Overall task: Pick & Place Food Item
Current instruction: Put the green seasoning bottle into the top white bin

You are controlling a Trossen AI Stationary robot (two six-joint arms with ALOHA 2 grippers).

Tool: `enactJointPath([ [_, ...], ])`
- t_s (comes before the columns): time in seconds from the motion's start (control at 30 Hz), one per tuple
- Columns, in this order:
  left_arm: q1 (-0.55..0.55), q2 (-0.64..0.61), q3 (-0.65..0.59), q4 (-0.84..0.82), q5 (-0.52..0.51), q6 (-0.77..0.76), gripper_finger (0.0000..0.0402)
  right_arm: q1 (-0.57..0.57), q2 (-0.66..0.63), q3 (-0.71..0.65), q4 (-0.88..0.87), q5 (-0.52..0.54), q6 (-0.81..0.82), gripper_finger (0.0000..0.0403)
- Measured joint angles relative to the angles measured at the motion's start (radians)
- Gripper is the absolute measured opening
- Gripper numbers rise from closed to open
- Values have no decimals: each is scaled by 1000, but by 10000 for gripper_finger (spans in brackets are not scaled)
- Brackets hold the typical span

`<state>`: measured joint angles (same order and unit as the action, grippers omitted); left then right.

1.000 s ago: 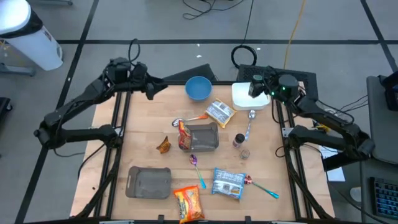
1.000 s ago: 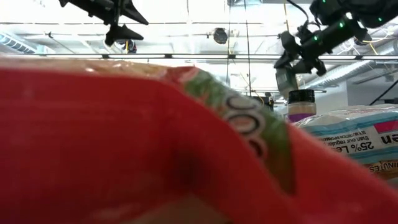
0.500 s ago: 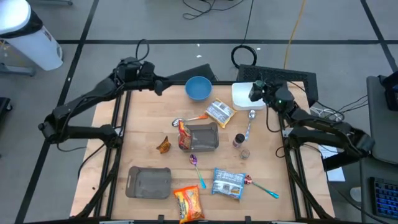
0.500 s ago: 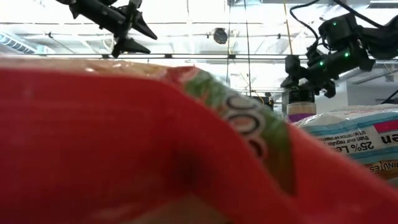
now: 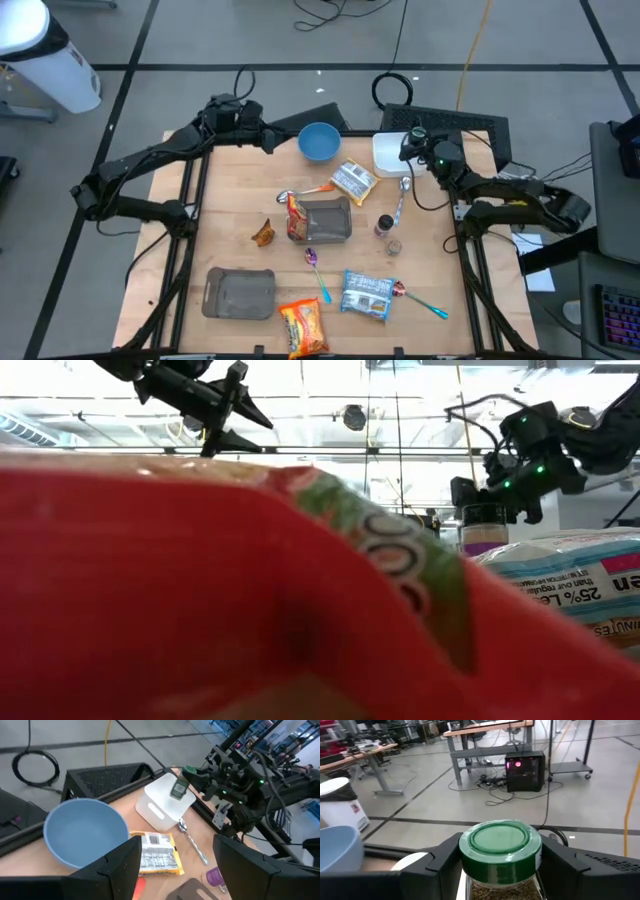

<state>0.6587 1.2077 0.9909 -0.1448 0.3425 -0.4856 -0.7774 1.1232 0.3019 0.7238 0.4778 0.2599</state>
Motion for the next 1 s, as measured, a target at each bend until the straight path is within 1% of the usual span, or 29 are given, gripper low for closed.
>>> enactJointPath([
  [0.27, -28, 2, 0, 1, 0, -18, 251, -36, 107, 0, 138, 1, -26, 197],
  [0.33, -32, 2, 0, 1, 0, -18, 251, -41, 127, 1, 144, 3, -41, 197],
  [0.47, -33, 2, 0, 1, 0, -18, 251, -41, 158, 1, 164, 47, -48, 197],
  [0.63, -33, 2, 0, 1, 0, -18, 250, -41, 197, 1, 214, 50, -98, 197],
  [0.7, -33, 2, 0, 0, -1, -18, 250, -41, 214, 1, 226, 73, -110, 197],
  [0.9, -32, 2, 0, 0, -2, -22, 250, -41, 267, 1, 248, 126, -116, 197],
  [1.0, -32, 2, 0, 0, -3, -22, 250, -41, 295, 1, 261, 127, -116, 197],
])
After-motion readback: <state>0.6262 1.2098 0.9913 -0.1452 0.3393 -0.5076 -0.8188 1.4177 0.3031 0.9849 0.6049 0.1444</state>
